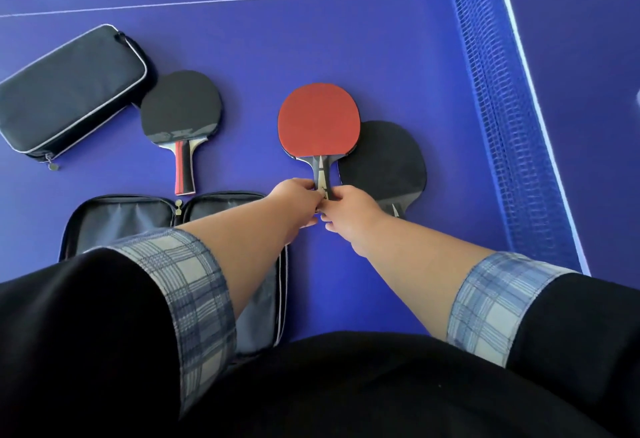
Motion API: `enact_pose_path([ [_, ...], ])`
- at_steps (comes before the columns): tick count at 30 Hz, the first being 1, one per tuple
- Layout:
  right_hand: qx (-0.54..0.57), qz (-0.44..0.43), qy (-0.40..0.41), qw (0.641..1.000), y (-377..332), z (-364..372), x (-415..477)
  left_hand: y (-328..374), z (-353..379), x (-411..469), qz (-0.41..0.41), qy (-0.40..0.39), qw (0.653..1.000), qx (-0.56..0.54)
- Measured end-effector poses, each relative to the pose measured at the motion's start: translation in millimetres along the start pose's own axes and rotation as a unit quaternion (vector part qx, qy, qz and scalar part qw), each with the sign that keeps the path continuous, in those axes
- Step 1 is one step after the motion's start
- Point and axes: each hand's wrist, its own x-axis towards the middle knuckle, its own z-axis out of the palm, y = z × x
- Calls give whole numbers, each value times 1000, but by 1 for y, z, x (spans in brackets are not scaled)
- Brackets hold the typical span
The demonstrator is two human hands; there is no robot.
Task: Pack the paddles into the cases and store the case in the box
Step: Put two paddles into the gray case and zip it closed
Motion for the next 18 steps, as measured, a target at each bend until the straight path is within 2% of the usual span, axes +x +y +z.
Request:
enact_pose_path([
  [5,100,-20,-62,993,-4,3,-9,-4,-22,-4,7,6,998,-67],
  [7,103,-25,-88,990,-7,12,-19,-7,-34,-6,-4,12,992,-123],
  [11,140,-36,-138,980,-16,44,-43,-17,-66,-12,-34,74,956,-282],
  [14,185,-28,-160,969,-25,72,-60,-40,-92,-21,-31,67,933,-353],
  [18,166,-14,-171,971,-26,122,-83,-79,-134,-41,-43,61,901,-428],
])
